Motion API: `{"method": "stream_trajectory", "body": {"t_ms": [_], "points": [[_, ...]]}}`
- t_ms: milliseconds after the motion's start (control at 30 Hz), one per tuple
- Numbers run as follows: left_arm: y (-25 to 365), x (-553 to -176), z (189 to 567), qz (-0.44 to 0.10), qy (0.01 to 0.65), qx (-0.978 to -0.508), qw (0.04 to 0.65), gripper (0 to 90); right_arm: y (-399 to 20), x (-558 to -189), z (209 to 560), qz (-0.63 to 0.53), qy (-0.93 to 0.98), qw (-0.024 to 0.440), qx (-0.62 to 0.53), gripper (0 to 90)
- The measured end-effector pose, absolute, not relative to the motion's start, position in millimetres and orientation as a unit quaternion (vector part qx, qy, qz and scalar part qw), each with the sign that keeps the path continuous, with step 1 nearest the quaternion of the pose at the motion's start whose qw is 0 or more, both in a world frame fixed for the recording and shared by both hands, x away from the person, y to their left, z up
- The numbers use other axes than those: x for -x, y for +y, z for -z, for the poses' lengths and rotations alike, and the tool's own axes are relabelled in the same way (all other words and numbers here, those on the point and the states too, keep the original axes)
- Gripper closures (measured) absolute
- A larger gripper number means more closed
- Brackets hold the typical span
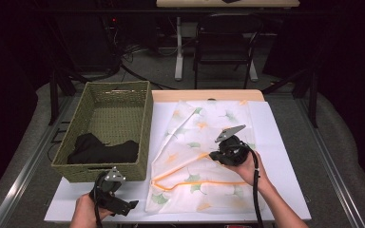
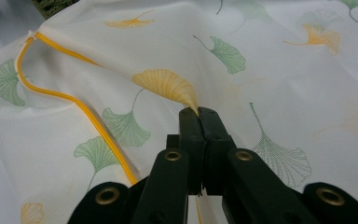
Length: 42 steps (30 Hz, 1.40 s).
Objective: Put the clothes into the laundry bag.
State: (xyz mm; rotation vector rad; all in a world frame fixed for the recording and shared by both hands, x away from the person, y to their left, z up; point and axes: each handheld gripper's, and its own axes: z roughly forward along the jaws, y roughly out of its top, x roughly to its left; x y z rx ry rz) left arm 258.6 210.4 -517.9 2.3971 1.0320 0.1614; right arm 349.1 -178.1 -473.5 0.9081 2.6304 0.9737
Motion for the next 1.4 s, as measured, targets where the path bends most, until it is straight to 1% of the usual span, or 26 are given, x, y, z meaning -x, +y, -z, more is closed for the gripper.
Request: {"method": "stream_trajectory", "body": {"t_ms": [33, 67, 133, 200, 267, 433, 800, 1100, 1133, 1400], "points": [[211.1, -258.7, 516.5, -0.048, 0.376, -0.887, 0.264, 0.0, -178.5, -349.8, 475.0, -0.327, 0.890, 0.097, -0.304, 89.6], [210.5, -257.9, 516.0, -0.050, 0.374, -0.887, 0.265, 0.0, -178.5, -349.8, 475.0, -0.327, 0.890, 0.097, -0.304, 89.6], [209.1, -257.9, 513.5, -0.041, 0.359, -0.897, 0.254, 0.0, -178.7, -349.6, 476.0, -0.326, 0.889, 0.097, -0.307, 89.6], [208.5, -257.4, 512.0, -0.047, 0.359, -0.897, 0.255, 0.0, -178.7, -350.5, 476.9, -0.326, 0.889, 0.094, -0.307, 89.6], [209.6, -258.4, 509.5, -0.034, 0.355, -0.898, 0.258, 0.0, -178.5, -350.7, 477.2, -0.327, 0.889, 0.094, -0.306, 89.6], [210.8, -259.2, 500.1, -0.034, 0.347, -0.899, 0.264, 0.0, -180.6, -352.9, 478.2, -0.328, 0.889, 0.092, -0.305, 89.6], [211.6, -258.9, 474.6, -0.017, 0.324, -0.903, 0.281, 0.0, -181.5, -353.6, 479.4, -0.327, 0.890, 0.092, -0.302, 89.5], [216.3, -266.4, 446.2, -0.026, 0.291, -0.914, 0.280, 0.0, -182.1, -353.9, 480.4, -0.328, 0.890, 0.093, -0.304, 89.5], [217.6, -268.4, 440.9, -0.034, 0.289, -0.915, 0.279, 0.0, -182.4, -354.1, 480.2, -0.329, 0.889, 0.093, -0.304, 89.5], [225.7, -285.5, 421.2, -0.054, 0.285, -0.921, 0.259, 0.0, -181.0, -354.1, 481.1, -0.325, 0.891, 0.093, -0.303, 89.5]]}}
